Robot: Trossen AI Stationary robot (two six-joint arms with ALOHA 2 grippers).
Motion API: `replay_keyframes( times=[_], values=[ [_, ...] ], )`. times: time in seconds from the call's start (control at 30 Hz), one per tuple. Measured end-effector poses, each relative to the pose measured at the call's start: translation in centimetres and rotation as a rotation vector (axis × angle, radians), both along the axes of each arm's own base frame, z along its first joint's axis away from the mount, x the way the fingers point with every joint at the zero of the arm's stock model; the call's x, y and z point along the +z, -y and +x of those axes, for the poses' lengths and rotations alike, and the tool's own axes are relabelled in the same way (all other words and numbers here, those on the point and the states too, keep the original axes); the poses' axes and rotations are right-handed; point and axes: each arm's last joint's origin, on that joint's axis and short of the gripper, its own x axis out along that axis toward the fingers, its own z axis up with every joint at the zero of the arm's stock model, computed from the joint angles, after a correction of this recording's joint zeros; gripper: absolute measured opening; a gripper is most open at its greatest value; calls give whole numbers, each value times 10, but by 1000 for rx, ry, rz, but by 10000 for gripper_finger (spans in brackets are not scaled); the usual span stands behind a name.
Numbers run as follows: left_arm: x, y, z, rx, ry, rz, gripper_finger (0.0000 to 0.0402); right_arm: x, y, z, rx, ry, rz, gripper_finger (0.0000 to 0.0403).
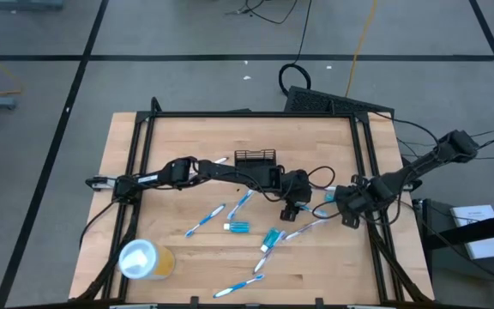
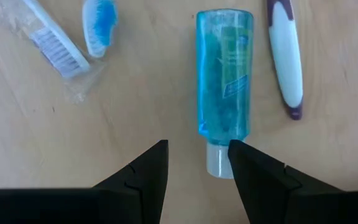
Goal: Pick & Place toothbrushing station
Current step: Put the blue mouthwash bottle into the black organizer
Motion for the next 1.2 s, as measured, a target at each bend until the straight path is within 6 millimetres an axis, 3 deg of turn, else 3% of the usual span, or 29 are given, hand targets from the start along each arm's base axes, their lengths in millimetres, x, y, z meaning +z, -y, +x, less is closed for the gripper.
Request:
replay_keyframes(
  times=[0.67, 1.0, 1.2],
  values=[
    [1, 0, 1, -5, 13, 5, 257, -1, 8, 6, -62, 35, -26, 166],
    [1, 0, 1, -6, 12, 4, 257, 9, 7, 11, -63, 59, -8, 215],
    [1, 1, 0, -8, 8, 4, 257, 15, 13, 13, -110, 44, -16, 218]
  ],
)
